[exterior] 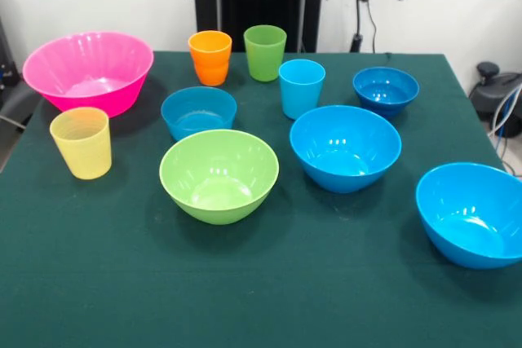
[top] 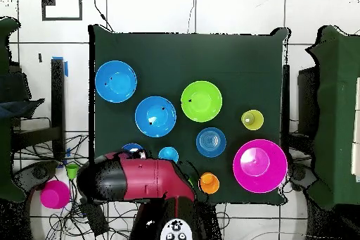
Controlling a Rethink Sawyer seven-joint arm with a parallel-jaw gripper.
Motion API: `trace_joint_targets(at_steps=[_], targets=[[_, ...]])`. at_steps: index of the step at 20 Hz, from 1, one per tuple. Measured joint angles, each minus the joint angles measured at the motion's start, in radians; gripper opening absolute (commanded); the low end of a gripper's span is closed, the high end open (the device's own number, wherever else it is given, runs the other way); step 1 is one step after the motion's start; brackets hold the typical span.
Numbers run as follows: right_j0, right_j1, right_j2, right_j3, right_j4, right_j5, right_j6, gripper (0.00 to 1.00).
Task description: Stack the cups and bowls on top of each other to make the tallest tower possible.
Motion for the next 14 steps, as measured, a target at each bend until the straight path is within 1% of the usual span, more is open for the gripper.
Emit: trace_joint_targets(at_steps=[3, 8, 14], targets=[[0.000, 0.057, 0.000, -0.031, -0.001, -0.022, 0.000, 1.00], [0.002, 0.126, -0.006, -0.070, -0.002, -0.048, 0.000, 1.00], [0.027, 0.183, -0.060, -0.120, -0.004, -0.049, 0.000, 1.00]])
